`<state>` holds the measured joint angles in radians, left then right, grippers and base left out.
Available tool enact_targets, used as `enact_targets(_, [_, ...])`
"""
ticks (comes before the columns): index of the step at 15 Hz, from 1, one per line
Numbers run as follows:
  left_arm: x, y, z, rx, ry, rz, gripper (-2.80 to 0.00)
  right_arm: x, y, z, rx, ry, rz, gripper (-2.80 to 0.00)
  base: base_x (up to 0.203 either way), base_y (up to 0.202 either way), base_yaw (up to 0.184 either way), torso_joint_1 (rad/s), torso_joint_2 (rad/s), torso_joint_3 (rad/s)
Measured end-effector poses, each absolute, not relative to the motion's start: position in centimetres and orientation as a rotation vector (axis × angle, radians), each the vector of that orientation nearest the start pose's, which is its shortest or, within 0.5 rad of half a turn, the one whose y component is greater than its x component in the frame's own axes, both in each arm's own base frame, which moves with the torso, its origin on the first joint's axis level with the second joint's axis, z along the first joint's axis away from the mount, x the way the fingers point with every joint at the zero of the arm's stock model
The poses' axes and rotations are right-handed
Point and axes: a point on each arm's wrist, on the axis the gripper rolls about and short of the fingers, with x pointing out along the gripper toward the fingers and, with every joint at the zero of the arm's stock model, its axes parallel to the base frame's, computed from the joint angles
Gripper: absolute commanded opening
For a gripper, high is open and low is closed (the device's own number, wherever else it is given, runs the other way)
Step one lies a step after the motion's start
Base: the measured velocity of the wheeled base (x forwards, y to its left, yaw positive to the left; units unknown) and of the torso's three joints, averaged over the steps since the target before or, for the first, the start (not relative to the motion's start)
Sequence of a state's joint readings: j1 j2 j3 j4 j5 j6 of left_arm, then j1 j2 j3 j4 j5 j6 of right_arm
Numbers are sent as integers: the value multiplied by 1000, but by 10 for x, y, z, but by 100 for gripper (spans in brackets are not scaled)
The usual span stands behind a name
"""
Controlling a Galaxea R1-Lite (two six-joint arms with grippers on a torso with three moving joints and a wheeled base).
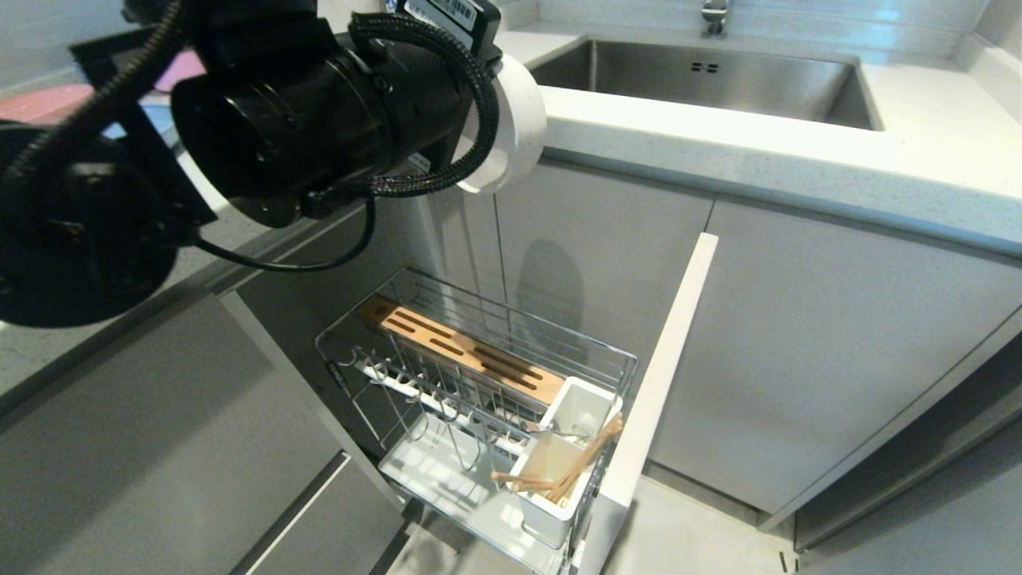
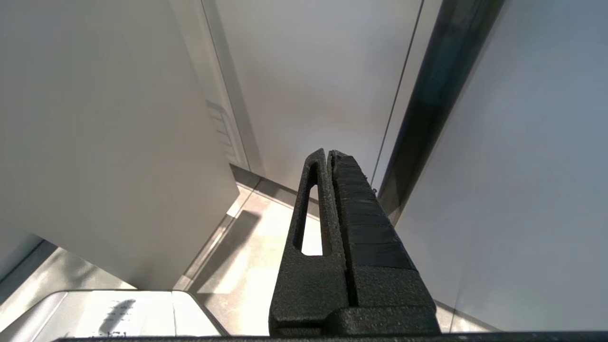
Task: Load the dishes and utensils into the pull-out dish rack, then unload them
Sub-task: Pick up the bowl and place it in the cupboard
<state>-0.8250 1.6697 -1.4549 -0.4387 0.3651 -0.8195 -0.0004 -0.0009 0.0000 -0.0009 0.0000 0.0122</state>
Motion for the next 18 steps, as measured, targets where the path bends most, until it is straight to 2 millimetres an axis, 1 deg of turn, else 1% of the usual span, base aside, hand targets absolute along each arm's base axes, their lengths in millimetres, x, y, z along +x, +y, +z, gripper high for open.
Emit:
enact_targets(3, [242,-239,340,-1044,50,-479,-280,-23,0,76,12,-2,0,-280,0,0,0,0,0,0])
enact_targets(6, [255,-251,321,-1169,120,-434,-280,-23,0,76,12,-2,0,-280,0,0,0,0,0,0])
enact_targets(8, [260,-256,307,-1213,153,-386,-280,-23,0,76,12,-2,0,-280,0,0,0,0,0,0])
enact_targets(10, [263,-259,293,-1204,187,-364,-280,-23,0,76,12,-2,0,-280,0,0,0,0,0,0])
enact_targets(14, [265,-261,269,-1218,252,-323,-280,-23,0,76,12,-2,0,-280,0,0,0,0,0,0])
enact_targets(18, [272,-263,249,-1256,216,-352,-280,-23,0,76,12,-1,0,-280,0,0,0,0,0,0])
